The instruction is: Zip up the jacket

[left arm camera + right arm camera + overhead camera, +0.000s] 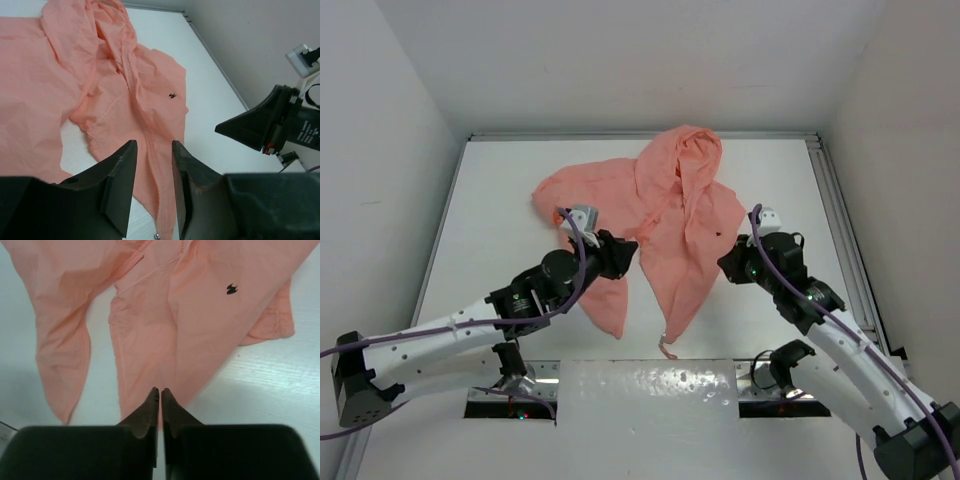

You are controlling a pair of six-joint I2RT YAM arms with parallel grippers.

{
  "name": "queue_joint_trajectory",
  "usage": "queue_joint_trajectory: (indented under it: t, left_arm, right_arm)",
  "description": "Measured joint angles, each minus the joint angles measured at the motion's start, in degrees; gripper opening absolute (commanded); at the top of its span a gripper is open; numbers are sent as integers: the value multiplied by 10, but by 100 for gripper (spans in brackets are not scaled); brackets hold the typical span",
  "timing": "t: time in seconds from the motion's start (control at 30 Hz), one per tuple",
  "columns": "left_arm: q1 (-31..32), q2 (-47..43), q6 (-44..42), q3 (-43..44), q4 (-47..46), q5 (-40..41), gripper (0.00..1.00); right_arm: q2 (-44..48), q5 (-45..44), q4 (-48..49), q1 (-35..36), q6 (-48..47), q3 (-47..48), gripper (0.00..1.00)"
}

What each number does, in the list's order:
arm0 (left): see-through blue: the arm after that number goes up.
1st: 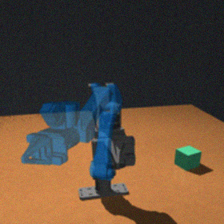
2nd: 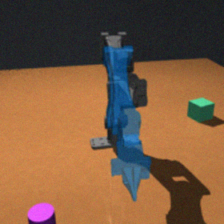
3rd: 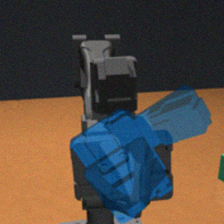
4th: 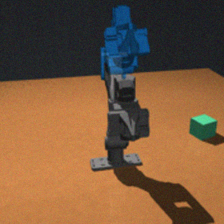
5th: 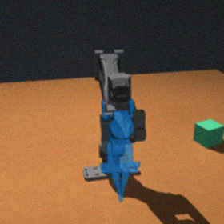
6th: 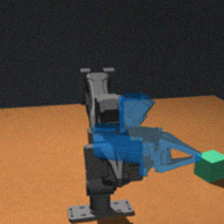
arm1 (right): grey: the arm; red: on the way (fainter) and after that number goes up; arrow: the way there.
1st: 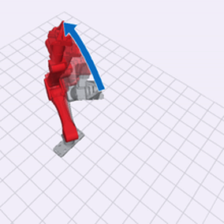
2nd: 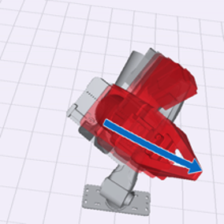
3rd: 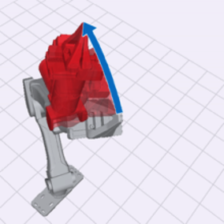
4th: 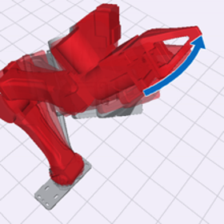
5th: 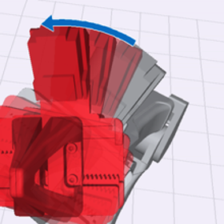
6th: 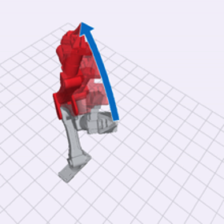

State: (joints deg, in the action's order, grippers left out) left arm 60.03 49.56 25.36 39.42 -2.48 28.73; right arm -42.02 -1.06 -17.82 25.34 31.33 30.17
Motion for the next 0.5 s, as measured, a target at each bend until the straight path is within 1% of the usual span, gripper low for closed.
queue_joint_trajectory:
  t: [0.03, 0.13, 0.17, 0.3, 0.4, 0.5]
  left_arm:
    - [0, 3, 2, -1, 1, -3, 19]
    - [0, 8, 6, -2, 14, -8, 3]
    - [0, 11, 6, -2, 20, -9, 0]
    - [0, 34, 13, -7, 54, -14, 0]
    - [0, 67, 23, -7, 92, -17, 0]
    - [0, 99, 34, -9, 131, -16, 4]
  right_arm:
    - [1, 2, 0, 0, 1, -1, 0]
    - [2, 13, -1, 0, 4, -2, 0]
    - [0, 18, -1, 0, 4, -2, 0]
    - [-11, 41, 2, 0, 4, -4, 0]
    - [-22, 54, 8, 0, 4, -11, 0]
    - [-33, 61, 11, 1, 4, -14, 0]
